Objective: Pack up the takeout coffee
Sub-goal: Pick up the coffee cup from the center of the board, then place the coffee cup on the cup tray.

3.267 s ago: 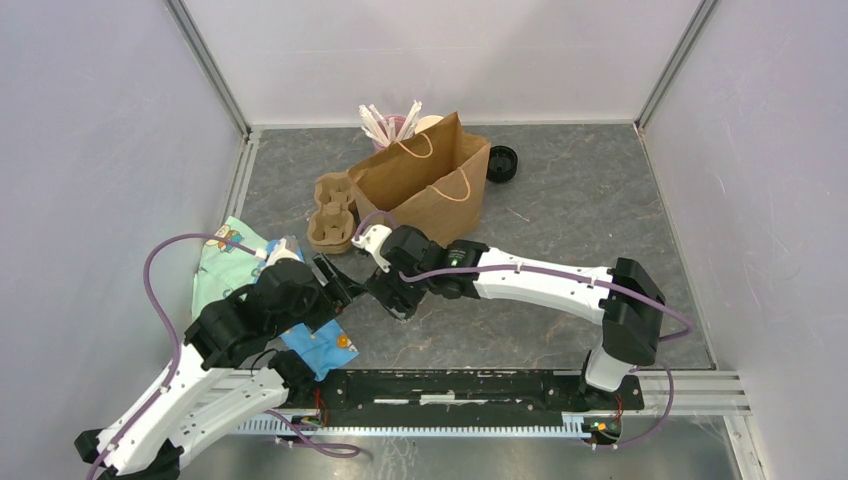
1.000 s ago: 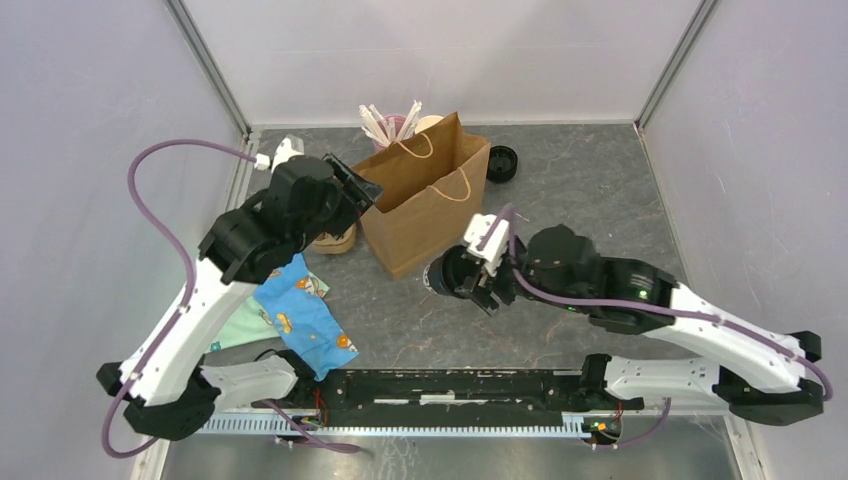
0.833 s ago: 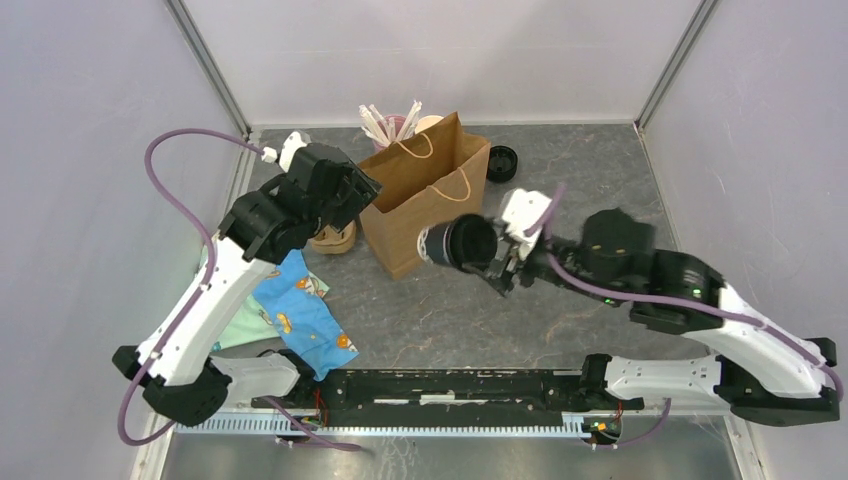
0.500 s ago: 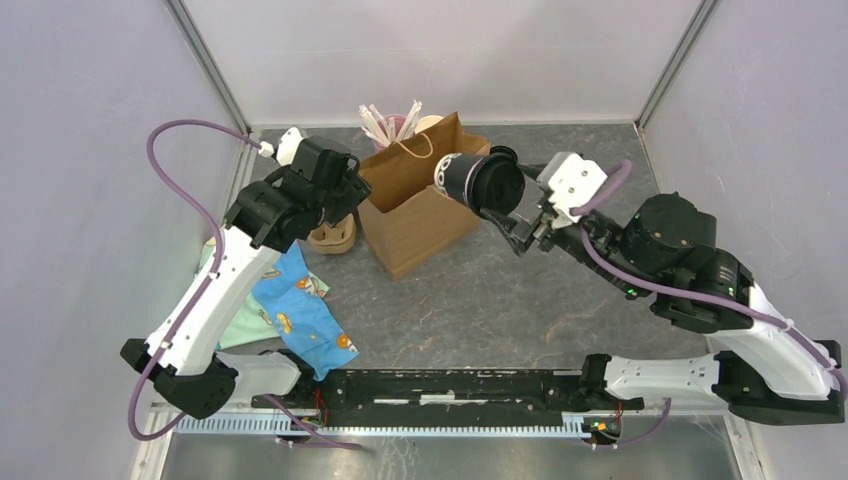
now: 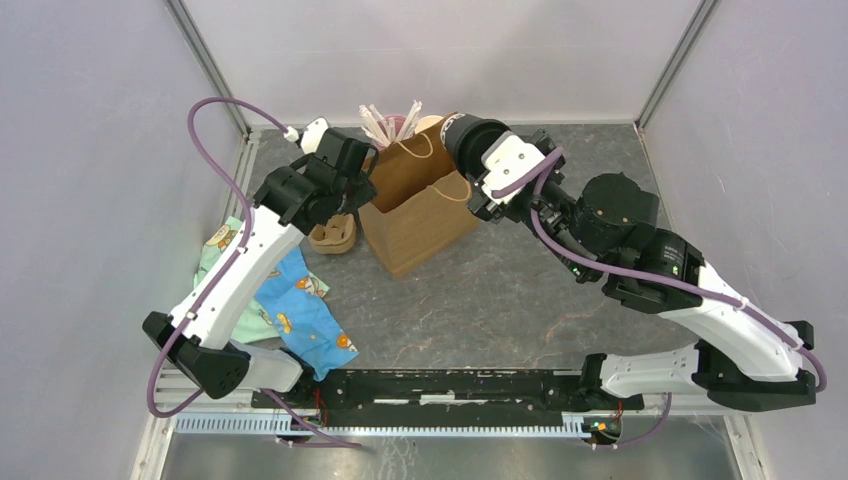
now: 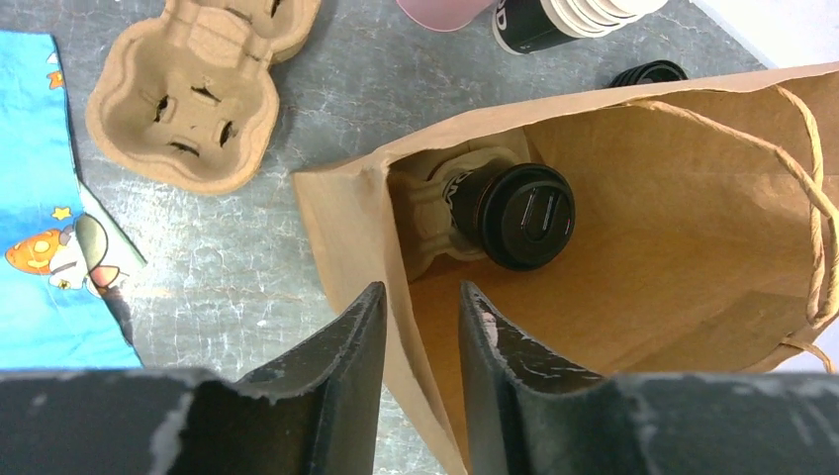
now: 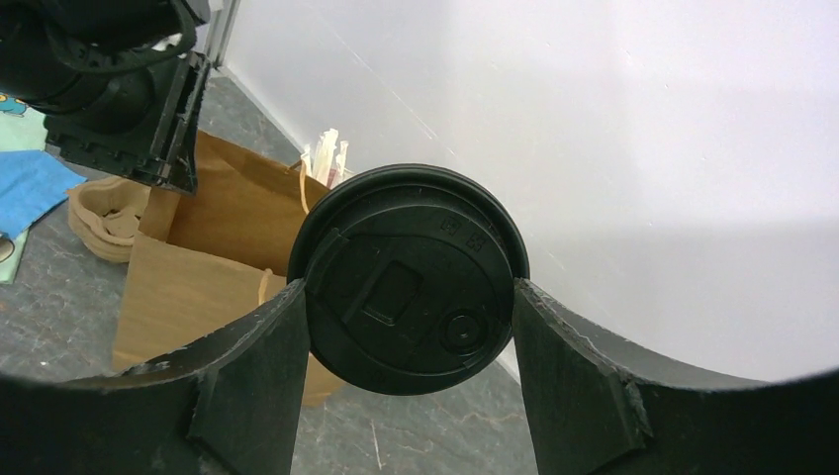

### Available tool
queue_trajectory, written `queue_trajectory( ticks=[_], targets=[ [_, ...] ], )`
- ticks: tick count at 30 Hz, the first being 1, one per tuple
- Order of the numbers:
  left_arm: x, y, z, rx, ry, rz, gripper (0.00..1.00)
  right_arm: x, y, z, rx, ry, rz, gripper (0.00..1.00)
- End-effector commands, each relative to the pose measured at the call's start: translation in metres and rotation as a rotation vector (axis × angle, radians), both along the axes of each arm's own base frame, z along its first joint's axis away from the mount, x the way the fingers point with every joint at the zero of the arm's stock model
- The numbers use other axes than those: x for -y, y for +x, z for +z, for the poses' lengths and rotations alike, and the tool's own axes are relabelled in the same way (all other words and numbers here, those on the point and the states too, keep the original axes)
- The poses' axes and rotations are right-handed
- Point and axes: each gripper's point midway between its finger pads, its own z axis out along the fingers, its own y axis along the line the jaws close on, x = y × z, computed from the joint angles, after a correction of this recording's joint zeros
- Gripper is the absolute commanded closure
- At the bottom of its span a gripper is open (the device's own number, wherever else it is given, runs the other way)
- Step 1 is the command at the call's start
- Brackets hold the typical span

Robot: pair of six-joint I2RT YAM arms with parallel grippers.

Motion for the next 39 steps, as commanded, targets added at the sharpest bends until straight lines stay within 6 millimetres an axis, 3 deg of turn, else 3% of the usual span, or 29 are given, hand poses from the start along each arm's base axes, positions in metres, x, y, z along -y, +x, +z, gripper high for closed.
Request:
queue_trajectory(
  ticks=[1,8,13,18,29,34,39],
  targets=[
    [0.001,0.019,0.021,0.105,0.049,-0.042,0.64,-0.007,0.001,0.012,0.024,-0.018,0.017,1.00],
    [0.011,0.029,0.022,0.172,0.095,-0.156,0.87,-0.025,0.005,0.000,-0.017,-0.057,0.035,1.00],
    [0.030,0.027,0.020,0.245,0.059,-0.288,0.98,-0.033,0.001,-0.011,-0.013,-0.124,0.091,1.00],
    [0.037,0.015,0.018,0.292,-0.004,-0.346,0.98,-0.048,-0.014,-0.022,0.018,-0.204,0.233,1.00],
    [0.050,-0.013,0.012,0.387,-0.077,-0.503,0.98,-0.064,-0.018,-0.049,0.031,-0.345,0.317,1.00],
    [0.053,-0.025,0.006,0.399,-0.108,-0.550,0.98,-0.072,-0.014,-0.075,0.012,-0.445,0.326,1.00],
    [0.043,-0.040,0.002,0.401,-0.110,-0.546,0.98,-0.080,-0.007,-0.102,0.005,-0.529,0.326,1.00]
  ],
)
